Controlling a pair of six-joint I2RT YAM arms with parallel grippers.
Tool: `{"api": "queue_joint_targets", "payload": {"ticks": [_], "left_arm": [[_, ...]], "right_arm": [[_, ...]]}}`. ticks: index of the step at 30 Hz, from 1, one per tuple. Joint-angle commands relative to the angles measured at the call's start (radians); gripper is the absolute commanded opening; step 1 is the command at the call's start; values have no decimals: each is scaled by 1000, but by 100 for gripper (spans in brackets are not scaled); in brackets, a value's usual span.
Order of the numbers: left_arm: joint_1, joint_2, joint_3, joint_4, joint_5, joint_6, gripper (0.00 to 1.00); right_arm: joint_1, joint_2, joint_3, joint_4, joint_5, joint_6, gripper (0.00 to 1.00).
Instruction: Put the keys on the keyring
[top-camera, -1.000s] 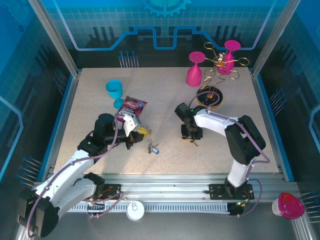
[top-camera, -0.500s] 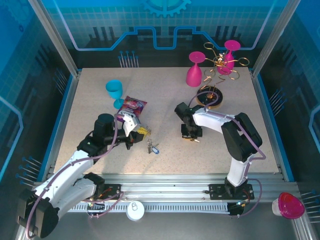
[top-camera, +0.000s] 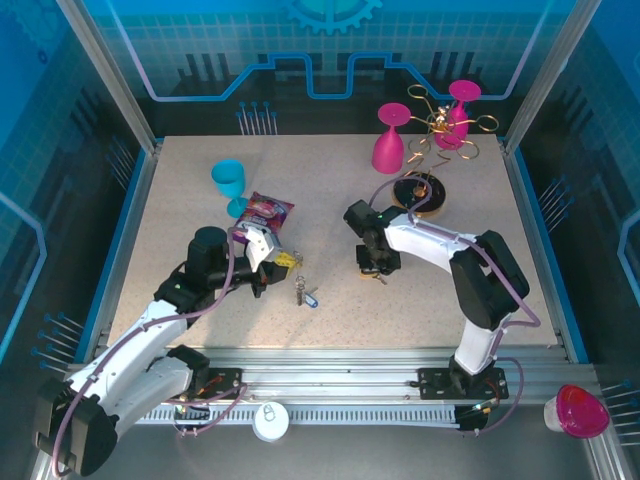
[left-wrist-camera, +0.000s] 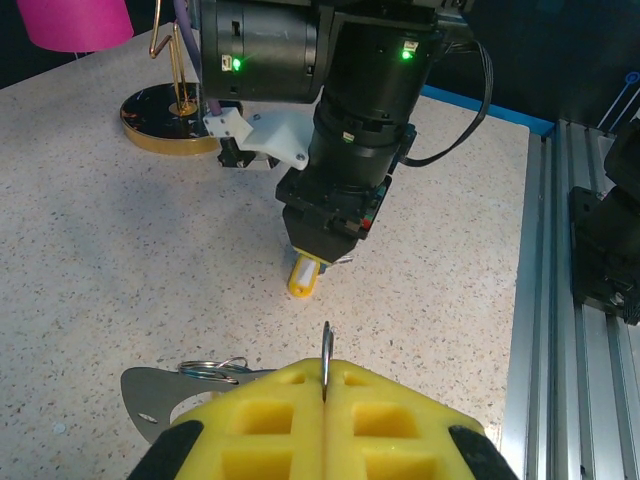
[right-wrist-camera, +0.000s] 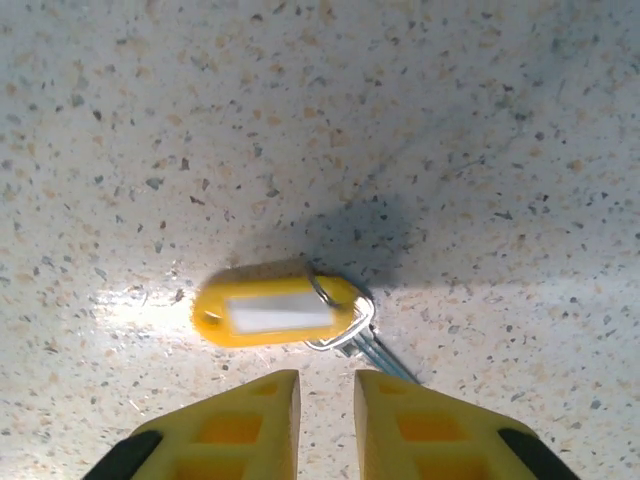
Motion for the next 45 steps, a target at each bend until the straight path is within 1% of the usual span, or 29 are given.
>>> {"api": "queue_joint_targets", "payload": {"ticks": [1, 5, 7, 15, 21, 26, 30, 38, 45], "left_arm": [[-8, -14, -5, 39, 6, -1, 0], [-8, -21, -6, 40, 0, -1, 0], [-8, -22, -6, 39, -1, -2, 0], [-8, -21, -10, 45, 1, 0, 0], [-8, -18, -10, 47, 3, -1, 0], [-8, -20, -10, 42, 2, -1, 0], [-8, -20, -8, 39, 1, 0, 0], [-9, -21, -10, 36, 2, 1, 0], [-8, -22, -8, 34, 1, 3, 0]], "right_arm": [[-13, 38, 43, -22, -11, 5, 32], [-17, 71, 65, -13, -18, 14, 38], [-19, 80, 73, -17, -15, 19, 39], [-27, 102, 89, -38, 19, -21, 38], [-37, 138, 120, -59, 18, -66, 30], [-40, 158, 136, -69, 18, -79, 26], [-40, 167, 137, -76, 19, -84, 21], [-40, 173, 139, -89, 25, -89, 17], [-40, 170, 146, -98, 33, -99, 6]]}}
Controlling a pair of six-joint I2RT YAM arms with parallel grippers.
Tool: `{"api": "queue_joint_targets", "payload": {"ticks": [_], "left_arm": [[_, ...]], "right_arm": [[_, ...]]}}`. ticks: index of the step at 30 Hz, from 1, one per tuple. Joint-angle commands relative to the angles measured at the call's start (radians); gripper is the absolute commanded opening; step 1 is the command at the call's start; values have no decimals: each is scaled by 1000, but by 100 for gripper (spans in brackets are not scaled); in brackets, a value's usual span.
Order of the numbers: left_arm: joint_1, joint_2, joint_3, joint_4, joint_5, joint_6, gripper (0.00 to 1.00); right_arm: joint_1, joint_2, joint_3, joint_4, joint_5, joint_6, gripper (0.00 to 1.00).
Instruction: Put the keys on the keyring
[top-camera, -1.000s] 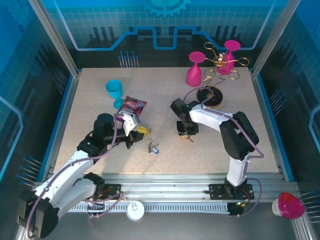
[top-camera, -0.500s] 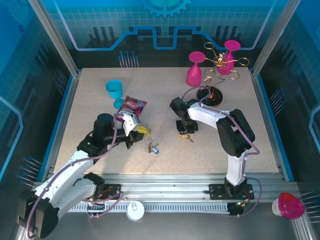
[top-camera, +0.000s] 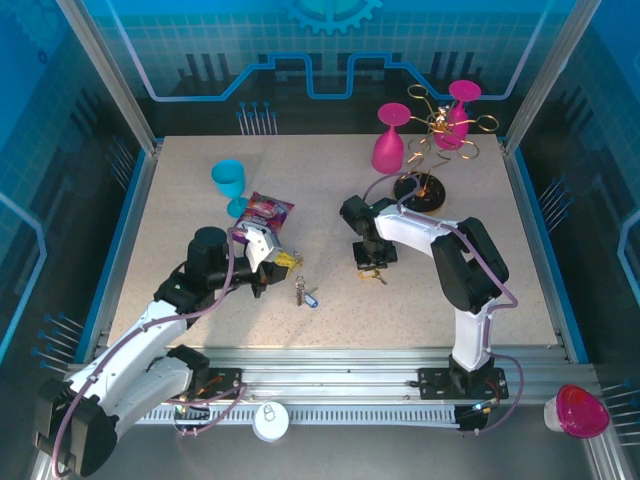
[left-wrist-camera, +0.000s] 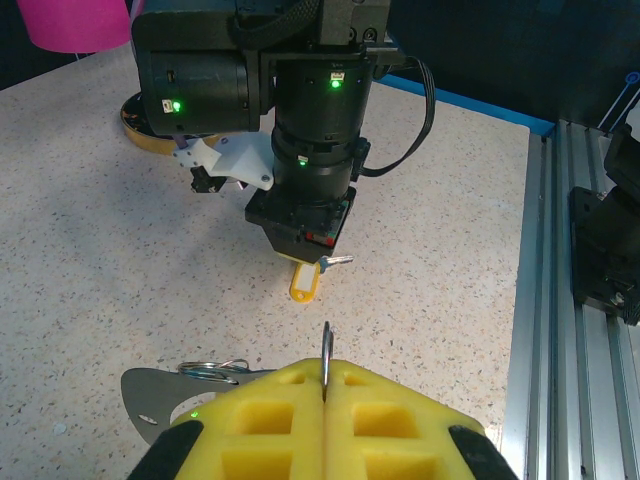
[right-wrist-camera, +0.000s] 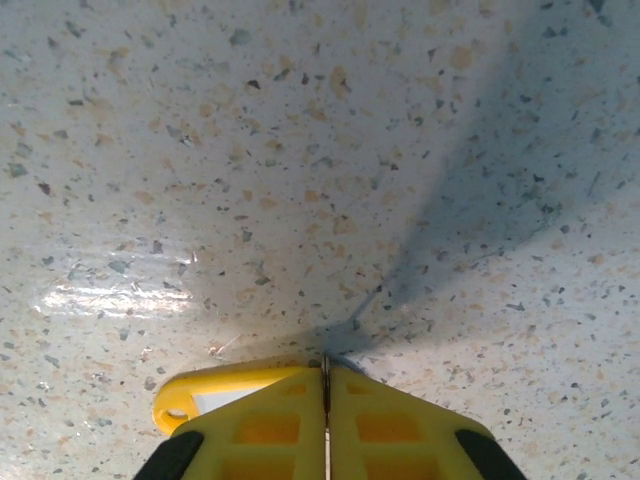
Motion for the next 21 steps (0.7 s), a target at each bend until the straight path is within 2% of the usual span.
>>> {"api": "queue_joint_targets", "payload": {"ticks": [1, 4, 11, 21], "left_arm": [[-8, -19, -5, 34, 3, 4, 0], [-8, -19, -3, 31, 3, 6, 0], [-9, -18, 4, 26, 12, 3, 0], [-8, -46, 41, -50, 31, 18, 0]], "right_arm": [[-12, 13, 27, -39, 22, -7, 4], [-7, -7, 32, -51, 26, -22, 0], [40, -168, -16, 8, 19, -121, 0], [81, -504, -230, 343, -283, -279, 0]]}}
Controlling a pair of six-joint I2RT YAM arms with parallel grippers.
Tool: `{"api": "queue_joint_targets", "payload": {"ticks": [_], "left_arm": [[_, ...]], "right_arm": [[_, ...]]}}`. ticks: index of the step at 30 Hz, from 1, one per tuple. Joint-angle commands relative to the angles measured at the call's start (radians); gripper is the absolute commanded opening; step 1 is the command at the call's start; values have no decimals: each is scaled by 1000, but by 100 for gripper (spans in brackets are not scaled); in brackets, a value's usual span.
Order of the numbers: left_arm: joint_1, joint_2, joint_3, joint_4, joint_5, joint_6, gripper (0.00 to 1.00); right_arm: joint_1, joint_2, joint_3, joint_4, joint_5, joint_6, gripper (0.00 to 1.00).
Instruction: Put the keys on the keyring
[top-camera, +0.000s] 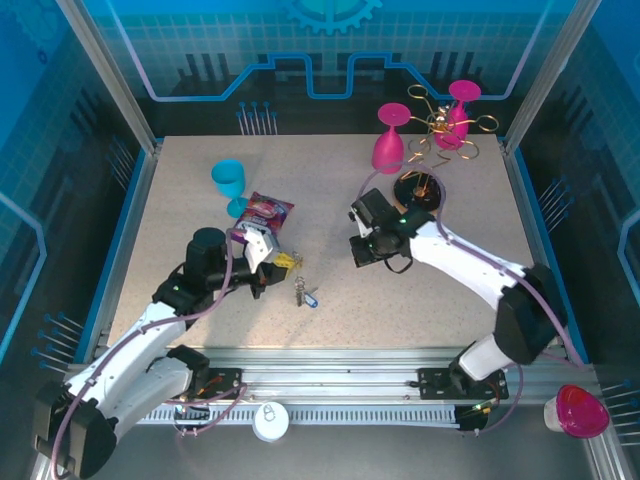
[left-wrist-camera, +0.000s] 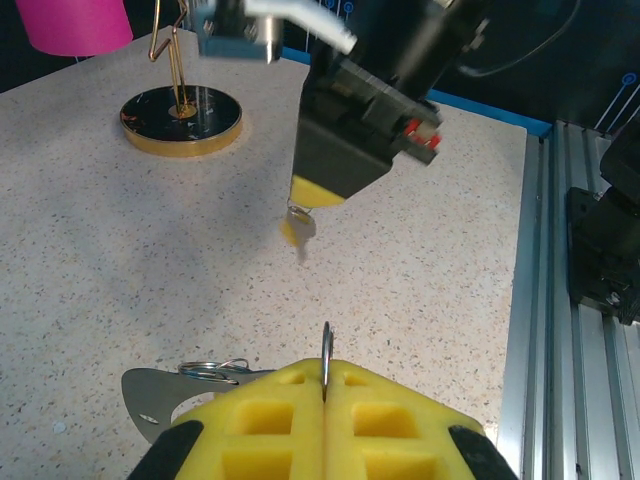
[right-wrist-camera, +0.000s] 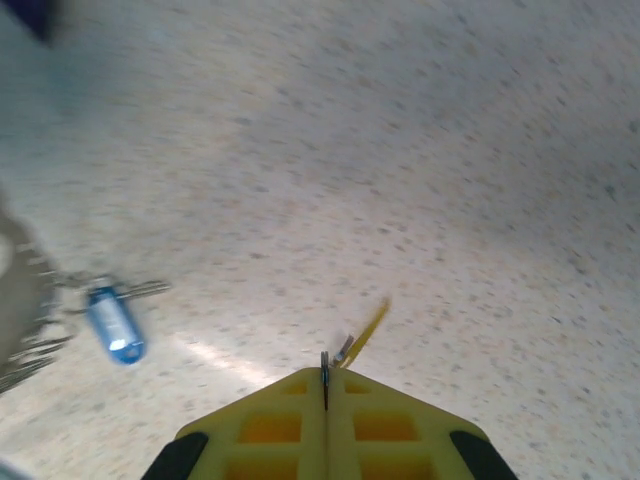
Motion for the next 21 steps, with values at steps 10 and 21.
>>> {"api": "queue_joint_targets", "payload": {"ticks": [10, 21], "left_arm": [[-10, -15, 80, -58, 63, 21, 0], [-10, -17, 93, -87, 94, 18, 0]], "right_arm": [[42, -237, -240, 522, -497, -123, 0], [93, -286, -318, 678, -596, -117, 0]]}}
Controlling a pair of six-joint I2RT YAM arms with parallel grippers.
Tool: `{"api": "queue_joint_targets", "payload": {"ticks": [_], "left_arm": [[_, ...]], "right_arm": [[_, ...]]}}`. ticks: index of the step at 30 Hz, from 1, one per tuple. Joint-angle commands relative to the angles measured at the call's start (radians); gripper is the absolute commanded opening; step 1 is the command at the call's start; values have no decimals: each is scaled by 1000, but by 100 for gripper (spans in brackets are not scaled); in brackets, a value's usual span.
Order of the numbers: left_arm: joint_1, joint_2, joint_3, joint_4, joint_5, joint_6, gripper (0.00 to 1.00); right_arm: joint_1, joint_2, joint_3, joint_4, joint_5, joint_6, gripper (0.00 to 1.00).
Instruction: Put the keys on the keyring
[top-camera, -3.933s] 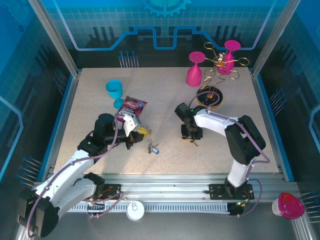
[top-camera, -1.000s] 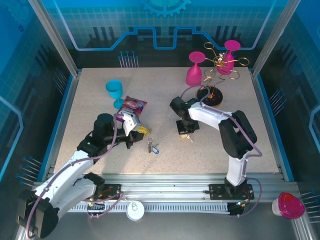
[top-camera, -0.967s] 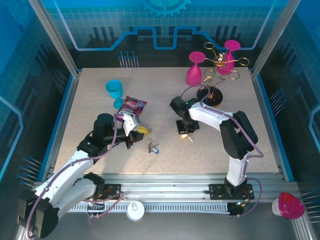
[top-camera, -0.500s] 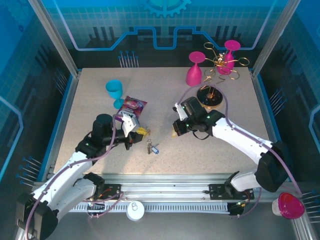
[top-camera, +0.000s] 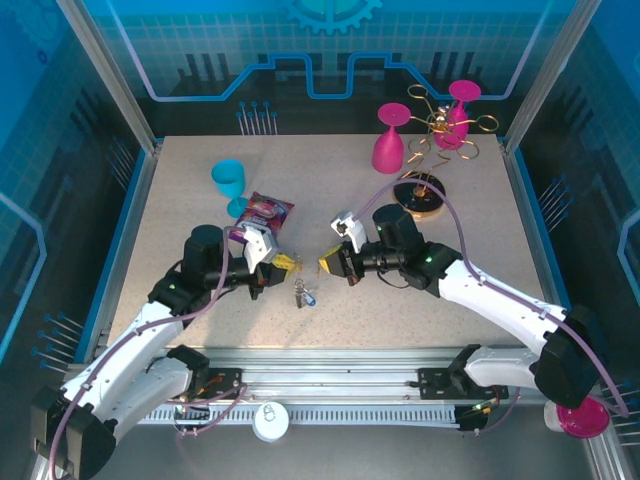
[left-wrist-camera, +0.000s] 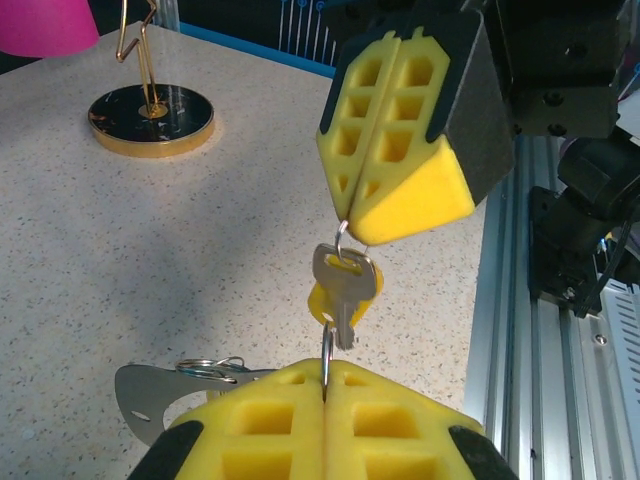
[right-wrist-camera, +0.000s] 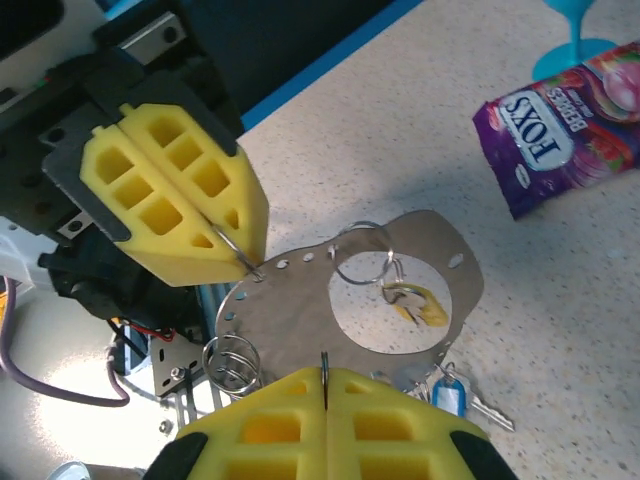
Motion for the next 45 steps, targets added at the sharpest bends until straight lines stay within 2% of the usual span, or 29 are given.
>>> {"api": "queue_joint_targets", "payload": {"ticks": [1, 17, 45], "left_arm": [[-8, -9, 41, 3, 45, 13, 0], [-8, -9, 27, 60, 73, -59, 0], [-8, 0, 23, 54, 86, -53, 0]], "right_arm": [[29, -16, -22, 83, -58, -11, 0], [79, 22, -19, 203, -40, 14, 0], [85, 49, 6, 226, -2, -24, 0]]}}
